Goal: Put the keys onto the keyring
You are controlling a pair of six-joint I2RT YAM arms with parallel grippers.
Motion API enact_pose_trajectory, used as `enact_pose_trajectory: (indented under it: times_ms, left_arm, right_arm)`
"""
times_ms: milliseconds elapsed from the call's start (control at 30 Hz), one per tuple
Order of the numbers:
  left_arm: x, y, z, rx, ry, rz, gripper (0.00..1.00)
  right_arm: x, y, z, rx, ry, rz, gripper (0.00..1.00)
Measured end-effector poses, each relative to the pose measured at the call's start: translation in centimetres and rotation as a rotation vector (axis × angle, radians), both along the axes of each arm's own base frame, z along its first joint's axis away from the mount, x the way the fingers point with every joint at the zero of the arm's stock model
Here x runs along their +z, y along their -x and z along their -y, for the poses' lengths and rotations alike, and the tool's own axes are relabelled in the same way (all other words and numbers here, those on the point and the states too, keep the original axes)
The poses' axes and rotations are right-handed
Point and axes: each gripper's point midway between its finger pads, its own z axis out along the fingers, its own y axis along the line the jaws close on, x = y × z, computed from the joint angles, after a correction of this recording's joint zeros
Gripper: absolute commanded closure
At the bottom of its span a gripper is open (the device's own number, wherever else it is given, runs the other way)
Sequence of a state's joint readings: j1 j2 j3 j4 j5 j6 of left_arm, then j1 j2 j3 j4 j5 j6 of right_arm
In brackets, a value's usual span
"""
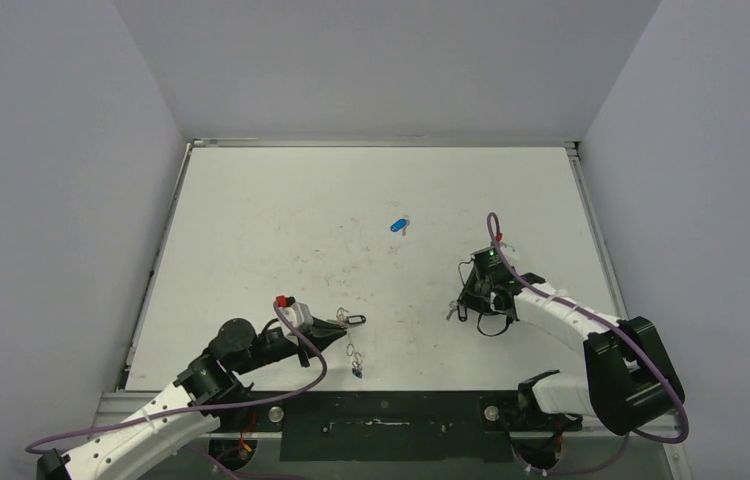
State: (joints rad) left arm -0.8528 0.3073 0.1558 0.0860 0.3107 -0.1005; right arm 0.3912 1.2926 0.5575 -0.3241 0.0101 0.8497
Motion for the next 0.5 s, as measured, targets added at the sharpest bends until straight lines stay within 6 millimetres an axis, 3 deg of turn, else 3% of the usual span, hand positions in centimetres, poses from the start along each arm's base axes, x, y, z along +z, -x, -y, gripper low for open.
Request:
enact_pose_trajectory:
  times_ms: [133,500]
  left_arm:
    - [0.22,0.02,-0.03,0.0,0.007,0.006,1.0]
    - [0.8,0.13,-0.16,0.0,0.026,0.022,1.0]
  right_arm:
    - [-0.07,0.03,0.01,0.008,0.004,-0.001,1.0]
    - [0.52,-0.02,-0.19,0.088,0.026,0.0,1.0]
